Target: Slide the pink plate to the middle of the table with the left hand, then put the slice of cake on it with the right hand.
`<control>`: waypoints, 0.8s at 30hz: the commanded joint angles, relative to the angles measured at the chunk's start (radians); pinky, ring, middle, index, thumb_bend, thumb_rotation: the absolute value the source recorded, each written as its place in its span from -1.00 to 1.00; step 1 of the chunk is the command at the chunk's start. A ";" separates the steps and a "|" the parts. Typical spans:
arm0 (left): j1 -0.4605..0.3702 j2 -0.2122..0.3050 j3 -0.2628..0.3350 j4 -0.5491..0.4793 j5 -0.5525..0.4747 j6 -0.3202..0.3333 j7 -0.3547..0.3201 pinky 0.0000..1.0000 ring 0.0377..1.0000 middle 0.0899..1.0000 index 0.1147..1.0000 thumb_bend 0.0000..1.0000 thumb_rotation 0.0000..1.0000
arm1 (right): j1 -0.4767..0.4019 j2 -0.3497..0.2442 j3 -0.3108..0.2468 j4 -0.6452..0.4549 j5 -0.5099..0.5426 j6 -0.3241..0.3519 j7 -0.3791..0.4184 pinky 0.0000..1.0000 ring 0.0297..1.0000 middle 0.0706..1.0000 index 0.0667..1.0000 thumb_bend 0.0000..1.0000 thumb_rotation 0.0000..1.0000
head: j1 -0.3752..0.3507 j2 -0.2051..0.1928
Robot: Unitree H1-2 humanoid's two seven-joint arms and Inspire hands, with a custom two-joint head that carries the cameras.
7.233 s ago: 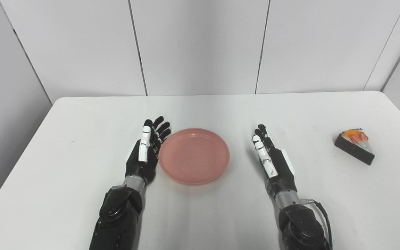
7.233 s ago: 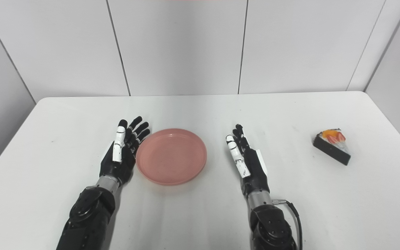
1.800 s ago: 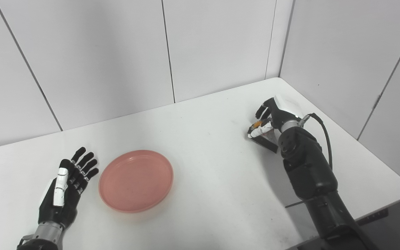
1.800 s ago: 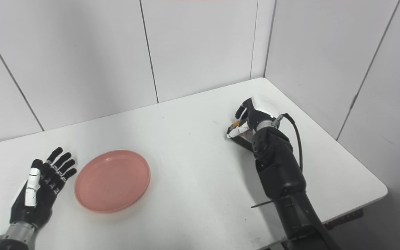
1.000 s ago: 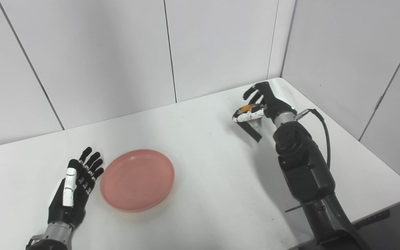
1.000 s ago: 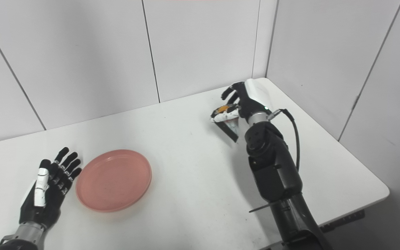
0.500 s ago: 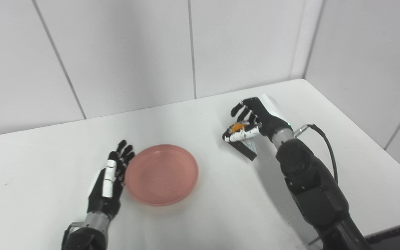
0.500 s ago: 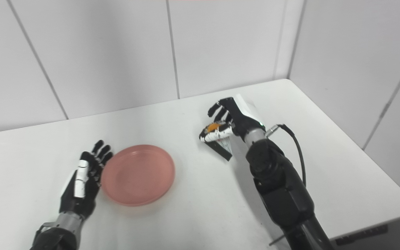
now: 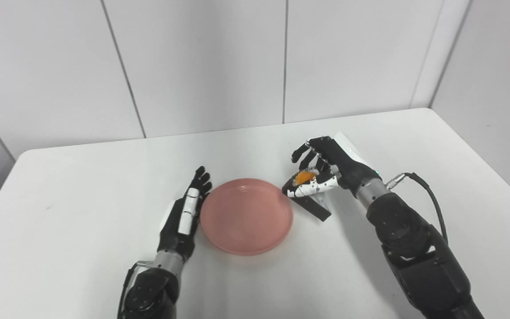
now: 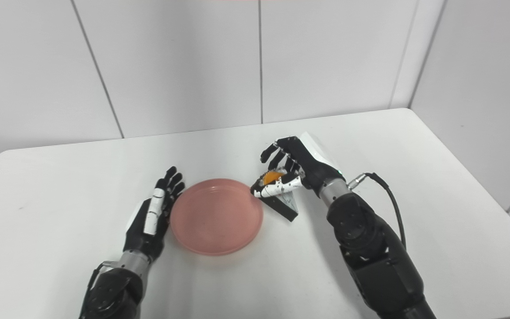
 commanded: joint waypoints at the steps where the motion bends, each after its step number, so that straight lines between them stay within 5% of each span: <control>1: -0.005 -0.019 -0.019 0.017 0.027 -0.004 0.013 0.96 0.97 0.98 0.99 0.17 1.00 | -0.068 0.000 0.011 -0.041 0.002 -0.050 0.001 -0.64 -0.57 -0.29 -0.06 0.02 -1.00 | 0.012 -0.001; 6: -0.016 -0.040 -0.022 0.063 0.037 -0.049 0.030 0.91 0.94 0.94 0.96 0.22 1.00 | -0.093 0.020 0.053 0.007 0.001 -0.080 -0.001 -0.56 -0.48 -0.26 -0.05 0.02 -1.00 | 0.039 -0.025; 11: -0.023 -0.066 -0.026 0.064 0.045 -0.019 0.051 0.97 0.95 0.94 0.96 0.21 1.00 | -0.115 0.026 0.091 0.087 -0.018 -0.132 -0.010 -0.65 -0.56 -0.31 -0.07 0.02 -1.00 | 0.077 -0.023; 13: -0.023 -0.073 -0.028 0.059 0.049 -0.016 0.059 0.98 0.96 0.95 0.97 0.17 1.00 | -0.117 0.026 0.099 0.106 -0.020 -0.146 -0.008 -0.77 -0.71 -0.17 -0.12 0.04 -1.00 | 0.079 -0.021; 24: -0.024 -0.090 -0.028 0.058 0.059 -0.027 0.083 0.99 0.97 0.96 0.97 0.18 1.00 | -0.138 0.042 0.159 0.247 -0.073 -0.219 -0.027 -0.73 -0.65 -0.14 -0.12 0.04 -1.00 | 0.086 -0.021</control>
